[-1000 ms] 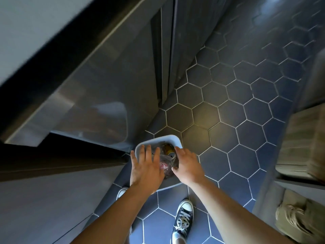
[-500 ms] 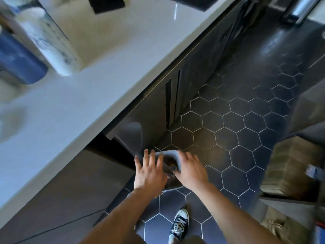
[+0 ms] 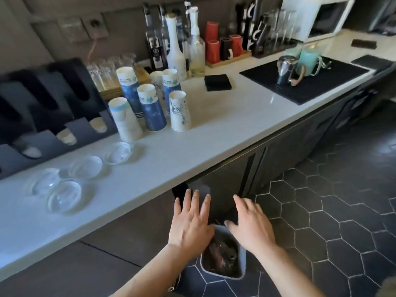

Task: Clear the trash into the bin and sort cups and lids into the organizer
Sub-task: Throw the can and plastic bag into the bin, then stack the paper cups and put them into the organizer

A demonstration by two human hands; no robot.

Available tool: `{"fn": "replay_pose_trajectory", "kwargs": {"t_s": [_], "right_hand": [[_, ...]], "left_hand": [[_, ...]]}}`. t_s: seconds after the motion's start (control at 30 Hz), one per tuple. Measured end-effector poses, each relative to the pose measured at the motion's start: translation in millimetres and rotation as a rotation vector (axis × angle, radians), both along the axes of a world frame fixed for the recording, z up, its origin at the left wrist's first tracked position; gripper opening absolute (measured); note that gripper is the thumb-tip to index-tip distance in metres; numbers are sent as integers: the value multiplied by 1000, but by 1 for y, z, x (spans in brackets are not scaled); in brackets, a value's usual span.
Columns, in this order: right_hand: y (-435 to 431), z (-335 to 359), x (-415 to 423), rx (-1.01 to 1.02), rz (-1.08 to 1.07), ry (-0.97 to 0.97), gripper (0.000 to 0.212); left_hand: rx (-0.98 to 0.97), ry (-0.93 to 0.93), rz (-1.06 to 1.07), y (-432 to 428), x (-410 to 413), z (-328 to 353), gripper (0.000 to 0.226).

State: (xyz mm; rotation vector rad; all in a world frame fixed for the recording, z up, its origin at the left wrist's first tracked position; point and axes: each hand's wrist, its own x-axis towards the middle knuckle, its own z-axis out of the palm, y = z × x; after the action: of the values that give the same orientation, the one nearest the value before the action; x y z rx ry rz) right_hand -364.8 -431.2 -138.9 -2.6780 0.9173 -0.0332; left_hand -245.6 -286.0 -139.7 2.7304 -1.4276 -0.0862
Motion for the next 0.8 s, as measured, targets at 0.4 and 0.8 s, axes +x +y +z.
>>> {"fn": "replay_pose_trajectory", "kwargs": {"t_s": [0.4, 0.8], "right_hand": [[46, 85, 92, -99, 292, -167, 78], [125, 101, 215, -66, 359, -166, 69]], "left_hand": [[-101, -120, 337, 92, 65, 74, 78], [-167, -113, 531, 194, 168, 96, 79]]}}
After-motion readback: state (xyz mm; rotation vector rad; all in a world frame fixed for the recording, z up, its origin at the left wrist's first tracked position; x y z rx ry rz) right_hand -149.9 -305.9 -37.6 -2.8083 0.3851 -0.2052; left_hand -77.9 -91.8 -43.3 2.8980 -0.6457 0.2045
